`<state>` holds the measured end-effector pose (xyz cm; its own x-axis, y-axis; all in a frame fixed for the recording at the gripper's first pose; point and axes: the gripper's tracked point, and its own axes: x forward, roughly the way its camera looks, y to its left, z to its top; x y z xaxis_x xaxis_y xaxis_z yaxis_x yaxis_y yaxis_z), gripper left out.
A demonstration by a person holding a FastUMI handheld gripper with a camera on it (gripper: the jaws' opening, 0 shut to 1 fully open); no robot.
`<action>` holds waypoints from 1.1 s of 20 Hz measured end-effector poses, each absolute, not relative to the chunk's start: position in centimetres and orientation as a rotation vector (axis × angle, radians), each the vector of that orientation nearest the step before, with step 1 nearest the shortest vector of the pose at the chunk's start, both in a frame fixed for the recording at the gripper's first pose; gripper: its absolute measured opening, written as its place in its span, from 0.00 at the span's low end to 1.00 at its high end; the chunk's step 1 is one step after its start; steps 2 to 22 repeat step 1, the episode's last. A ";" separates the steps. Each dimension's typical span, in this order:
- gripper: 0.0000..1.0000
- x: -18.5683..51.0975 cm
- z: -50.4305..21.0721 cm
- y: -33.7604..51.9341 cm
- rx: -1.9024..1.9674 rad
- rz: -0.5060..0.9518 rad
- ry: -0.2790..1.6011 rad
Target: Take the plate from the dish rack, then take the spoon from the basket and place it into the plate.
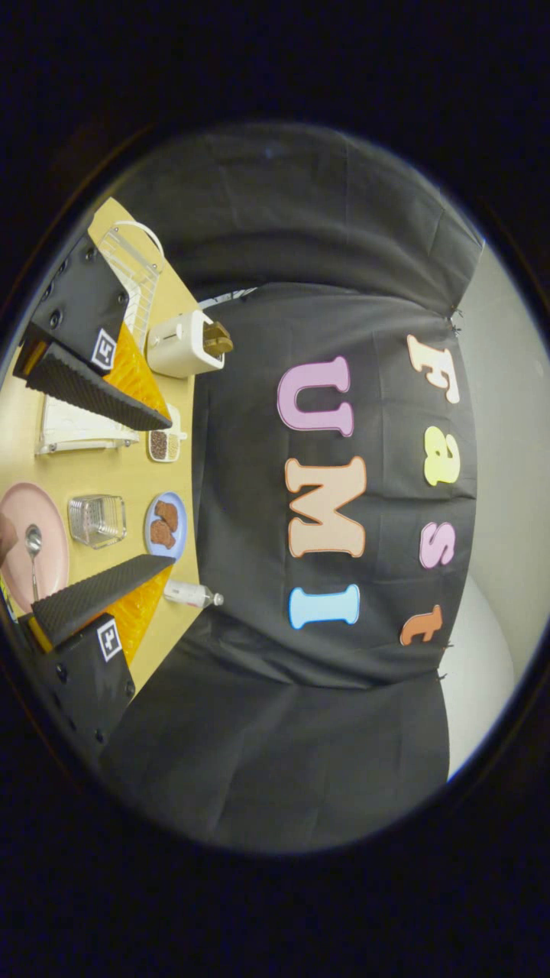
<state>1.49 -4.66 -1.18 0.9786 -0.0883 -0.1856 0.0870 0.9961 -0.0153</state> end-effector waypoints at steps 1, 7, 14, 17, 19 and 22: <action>1.00 1.5 -0.9 -4.4 -0.005 -0.089 0.183; 1.00 1.5 -0.9 -4.4 -0.005 -0.089 0.183; 1.00 1.5 -0.9 -4.4 -0.005 -0.089 0.183; 1.00 1.5 -0.9 -4.4 -0.005 -0.089 0.183; 1.00 1.5 -0.9 -4.4 -0.005 -0.089 0.183; 1.00 1.5 -0.9 -4.4 -0.005 -0.089 0.183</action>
